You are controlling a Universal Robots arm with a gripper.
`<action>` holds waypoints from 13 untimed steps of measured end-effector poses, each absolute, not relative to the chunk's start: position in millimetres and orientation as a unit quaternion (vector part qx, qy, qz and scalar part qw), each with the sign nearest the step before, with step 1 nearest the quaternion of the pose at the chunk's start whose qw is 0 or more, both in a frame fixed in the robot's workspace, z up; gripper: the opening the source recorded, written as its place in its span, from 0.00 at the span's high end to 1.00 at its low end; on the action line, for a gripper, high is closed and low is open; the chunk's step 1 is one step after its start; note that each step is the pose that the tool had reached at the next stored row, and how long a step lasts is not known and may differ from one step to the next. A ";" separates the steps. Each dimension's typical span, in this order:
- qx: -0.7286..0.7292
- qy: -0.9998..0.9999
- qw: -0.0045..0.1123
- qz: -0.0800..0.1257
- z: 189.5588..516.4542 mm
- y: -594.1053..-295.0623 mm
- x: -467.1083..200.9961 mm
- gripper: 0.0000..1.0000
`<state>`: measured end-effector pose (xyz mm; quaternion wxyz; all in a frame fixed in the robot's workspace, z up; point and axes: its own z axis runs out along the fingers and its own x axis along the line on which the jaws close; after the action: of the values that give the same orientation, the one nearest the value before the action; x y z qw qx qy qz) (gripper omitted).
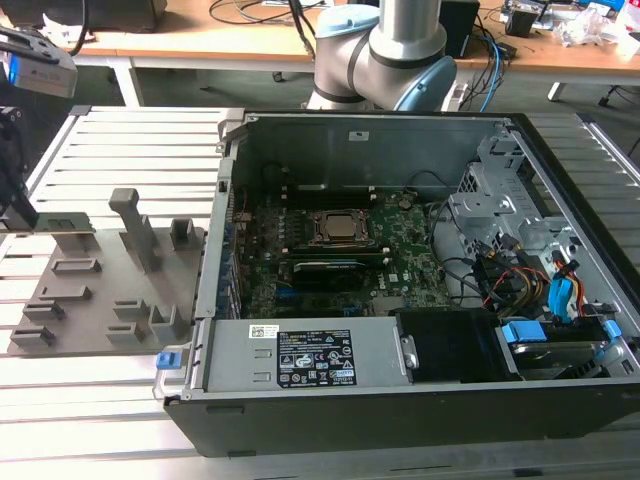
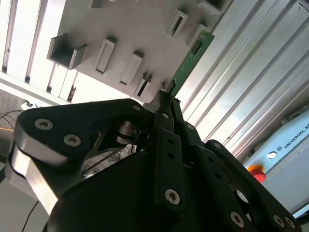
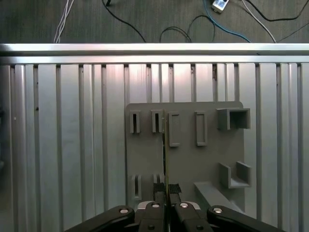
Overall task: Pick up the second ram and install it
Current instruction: 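Pick up the second ram and move it above second insertion slot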
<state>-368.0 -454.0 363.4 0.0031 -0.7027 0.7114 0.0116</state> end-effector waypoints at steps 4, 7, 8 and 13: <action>-0.703 0.711 0.003 0.012 369.5 -454.0 -368.0 0.86; -0.703 0.711 0.003 0.012 377.3 -454.0 -368.0 0.86; -0.703 0.711 0.003 0.012 378.3 -454.0 -368.0 0.86; -0.703 0.711 0.003 0.012 392.3 -454.0 -368.0 0.86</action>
<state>-368.0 -454.0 392.3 0.0031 -0.7027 0.7114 0.0117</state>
